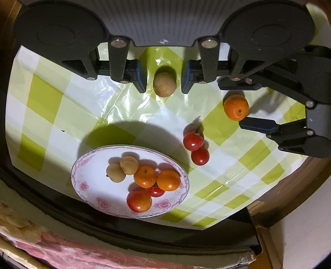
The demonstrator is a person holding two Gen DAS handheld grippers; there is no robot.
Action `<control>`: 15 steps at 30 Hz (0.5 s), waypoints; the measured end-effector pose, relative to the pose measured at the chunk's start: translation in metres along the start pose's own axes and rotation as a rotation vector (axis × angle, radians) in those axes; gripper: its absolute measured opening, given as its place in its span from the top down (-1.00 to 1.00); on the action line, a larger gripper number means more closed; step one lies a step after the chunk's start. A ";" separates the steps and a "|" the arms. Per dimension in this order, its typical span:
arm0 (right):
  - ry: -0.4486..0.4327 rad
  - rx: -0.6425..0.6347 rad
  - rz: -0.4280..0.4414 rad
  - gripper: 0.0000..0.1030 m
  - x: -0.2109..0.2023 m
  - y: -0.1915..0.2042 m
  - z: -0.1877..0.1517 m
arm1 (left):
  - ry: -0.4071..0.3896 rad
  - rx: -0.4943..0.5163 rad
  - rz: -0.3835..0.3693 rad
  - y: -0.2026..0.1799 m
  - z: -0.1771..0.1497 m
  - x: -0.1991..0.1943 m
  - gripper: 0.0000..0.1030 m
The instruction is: Organize fruits
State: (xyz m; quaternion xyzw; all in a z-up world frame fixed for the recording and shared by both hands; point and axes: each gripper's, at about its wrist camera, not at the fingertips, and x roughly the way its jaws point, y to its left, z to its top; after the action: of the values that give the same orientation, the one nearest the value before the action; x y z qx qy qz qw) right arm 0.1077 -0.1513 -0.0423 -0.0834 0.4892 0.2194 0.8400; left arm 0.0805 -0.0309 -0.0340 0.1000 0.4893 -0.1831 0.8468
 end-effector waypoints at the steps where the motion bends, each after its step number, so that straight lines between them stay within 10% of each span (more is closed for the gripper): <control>1: 0.000 -0.001 0.001 0.25 0.000 0.000 0.000 | -0.001 0.001 0.002 0.000 0.000 0.000 -0.19; 15: 0.015 -0.004 -0.022 0.49 -0.001 0.005 0.002 | 0.011 -0.017 0.008 0.001 0.002 -0.001 0.21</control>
State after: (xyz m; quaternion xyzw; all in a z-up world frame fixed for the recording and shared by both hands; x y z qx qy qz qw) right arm 0.1063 -0.1460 -0.0403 -0.0922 0.4942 0.2103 0.8384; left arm 0.0823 -0.0306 -0.0317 0.0956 0.4952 -0.1748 0.8456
